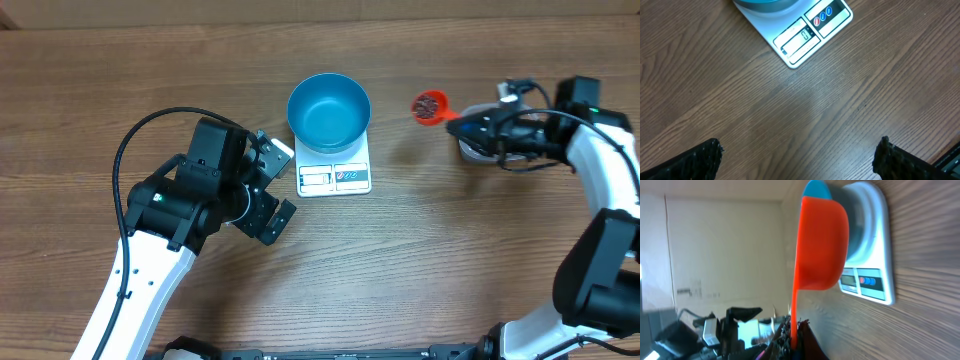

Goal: Scoop item into bowl and weigh 150g on scale
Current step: 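Lift the filled cup and carry it over the blue bowl, then tilt the red cup with the right gripper to pour beans into bowl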

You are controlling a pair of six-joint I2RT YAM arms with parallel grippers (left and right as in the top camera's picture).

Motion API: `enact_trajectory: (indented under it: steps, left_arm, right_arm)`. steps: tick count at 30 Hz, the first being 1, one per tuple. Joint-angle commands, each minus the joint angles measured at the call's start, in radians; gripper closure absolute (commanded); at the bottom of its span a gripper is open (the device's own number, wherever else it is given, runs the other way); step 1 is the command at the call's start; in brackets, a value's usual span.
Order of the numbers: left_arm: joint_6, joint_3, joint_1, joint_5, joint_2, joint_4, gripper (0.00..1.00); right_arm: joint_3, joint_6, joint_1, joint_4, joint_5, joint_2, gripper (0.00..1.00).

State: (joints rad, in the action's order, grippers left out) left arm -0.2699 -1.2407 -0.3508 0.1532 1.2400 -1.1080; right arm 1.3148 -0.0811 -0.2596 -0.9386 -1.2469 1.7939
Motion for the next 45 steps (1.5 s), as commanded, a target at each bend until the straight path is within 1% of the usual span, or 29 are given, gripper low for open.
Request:
enact_trajectory:
  steps: [1, 5, 8, 10, 19, 24, 30, 34, 39, 45]
  left_arm:
    - [-0.022, -0.024, 0.004, 0.001, 0.002, 0.001, 0.00]
    - [-0.022, -0.024, 0.004, 0.001, 0.002, 0.001, 0.00]
    - [-0.022, -0.024, 0.004, 0.001, 0.002, 0.001, 0.00]
    - [-0.022, -0.024, 0.004, 0.001, 0.002, 0.001, 0.00]
    - [-0.022, -0.024, 0.004, 0.001, 0.002, 0.001, 0.00]
    - [-0.022, -0.024, 0.004, 0.001, 0.002, 0.001, 0.00]
    - [-0.022, -0.024, 0.004, 0.001, 0.002, 0.001, 0.00]
    - [-0.022, -0.024, 0.004, 0.001, 0.002, 0.001, 0.00]
    - [-0.022, -0.024, 0.004, 0.001, 0.002, 0.001, 0.00]
    - [-0.022, -0.024, 0.004, 0.001, 0.002, 0.001, 0.00]
  right_arm:
    - [0.020, -0.113, 0.088, 0.092, -0.035, 0.004, 0.96]
    - [0.020, -0.232, 0.167, 0.230, -0.034, 0.004, 0.96]
    - [0.020, -0.289, 0.221, 0.323, -0.012, 0.004, 0.96]
    - [0.020, -0.309, 0.256, 0.371, 0.028, 0.004, 0.96]
    - [0.020, -0.303, 0.383, 0.512, 0.266, 0.004, 0.96]
    - [0.020, -0.174, 0.449, 0.544, 0.417, 0.004, 0.96]
    - [0.020, -0.113, 0.516, 0.541, 0.647, 0.004, 0.96]
    - [0.020, -0.028, 0.548, 0.541, 0.667, 0.004, 0.96]
    - [0.020, -0.018, 0.579, 0.542, 0.782, 0.004, 0.96]
    - [0.020, -0.018, 0.581, 0.550, 0.834, 0.004, 0.96]
